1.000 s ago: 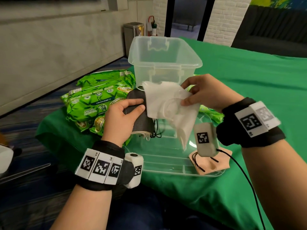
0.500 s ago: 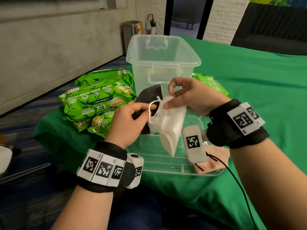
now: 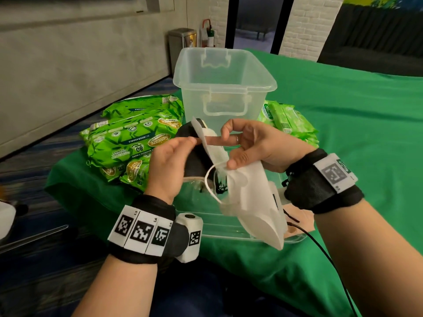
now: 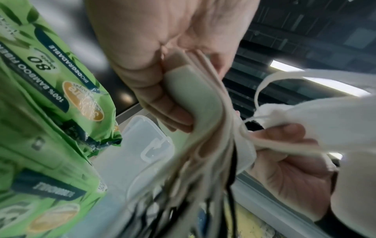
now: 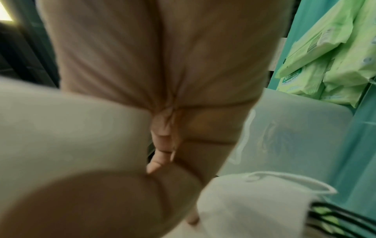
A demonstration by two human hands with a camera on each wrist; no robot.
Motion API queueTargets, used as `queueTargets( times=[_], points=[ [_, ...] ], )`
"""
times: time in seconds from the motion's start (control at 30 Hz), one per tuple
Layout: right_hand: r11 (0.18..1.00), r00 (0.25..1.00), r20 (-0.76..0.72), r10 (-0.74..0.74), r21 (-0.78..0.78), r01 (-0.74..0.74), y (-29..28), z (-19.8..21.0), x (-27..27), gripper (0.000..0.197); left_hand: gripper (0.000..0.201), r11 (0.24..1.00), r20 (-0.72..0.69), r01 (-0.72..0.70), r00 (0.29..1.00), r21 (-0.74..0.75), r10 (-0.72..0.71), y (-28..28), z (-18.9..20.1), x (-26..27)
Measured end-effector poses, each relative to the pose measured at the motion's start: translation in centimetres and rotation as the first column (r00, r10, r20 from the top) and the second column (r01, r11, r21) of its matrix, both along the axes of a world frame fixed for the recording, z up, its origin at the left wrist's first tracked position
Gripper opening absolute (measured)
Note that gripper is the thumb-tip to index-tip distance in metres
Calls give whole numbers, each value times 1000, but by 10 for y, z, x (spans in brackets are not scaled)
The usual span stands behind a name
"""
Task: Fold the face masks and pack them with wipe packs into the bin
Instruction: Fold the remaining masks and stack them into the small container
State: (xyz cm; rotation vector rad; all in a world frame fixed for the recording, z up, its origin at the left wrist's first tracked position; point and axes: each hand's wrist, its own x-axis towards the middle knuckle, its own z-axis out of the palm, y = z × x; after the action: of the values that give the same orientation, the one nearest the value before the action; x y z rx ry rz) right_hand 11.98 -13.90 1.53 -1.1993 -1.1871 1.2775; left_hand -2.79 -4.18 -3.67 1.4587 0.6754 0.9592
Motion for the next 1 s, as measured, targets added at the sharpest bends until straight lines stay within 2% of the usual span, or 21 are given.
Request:
queueTargets(
  times=[0.07,0.13,0.3,0.33,0.4,0.47,0.53,0.6,0.67,0.73,0.8,0.9,1.0],
  points=[
    [999,998,39,52,-11,-51,2,-4,0,43,38,996,36,-44,998,-80,47,1,2,0],
    [996,993,80,84,-36,-82,6,-9,1,41,41,994,16,-67,998,-81,69,2,2,0],
    [995,967,239,92,-57,-81,7,-12,-1,42,13,994,-137,-107,985,-7,105,8,-8,2],
    [996,967,244,79,-53,-68,6,-10,-1,41,10,994,-151,-108,983,9,108,9,-9,1],
    [1000,973,228,23,5,-25,3,-5,1,39,18,993,-176,-103,978,55,111,12,-11,0],
    [971,988,55,-148,198,134,4,-2,4,34,32,993,-155,-74,984,89,88,13,-12,-1],
    [849,919,-235,-316,363,384,8,0,11,29,56,997,-68,-9,998,81,14,10,-10,-3],
    [739,841,-371,-394,417,530,12,1,15,28,73,992,-17,56,998,112,-54,6,-6,-3],
    [704,825,-325,-463,431,565,16,-3,14,29,64,990,6,78,997,117,-79,4,-5,-2],
    [714,826,-215,-521,421,560,17,-11,12,28,43,994,-5,57,998,90,-57,4,-3,-1],
    [724,819,-145,-555,402,561,18,-19,10,25,37,999,-34,29,999,43,-27,4,-1,-2],
    [726,811,-117,-574,387,569,20,-24,9,24,24,994,40,88,996,-70,-85,1,2,-4],
    [733,818,-126,-561,382,562,23,-27,7,32,7,996,27,80,997,-44,-79,2,0,-3]
  ],
)
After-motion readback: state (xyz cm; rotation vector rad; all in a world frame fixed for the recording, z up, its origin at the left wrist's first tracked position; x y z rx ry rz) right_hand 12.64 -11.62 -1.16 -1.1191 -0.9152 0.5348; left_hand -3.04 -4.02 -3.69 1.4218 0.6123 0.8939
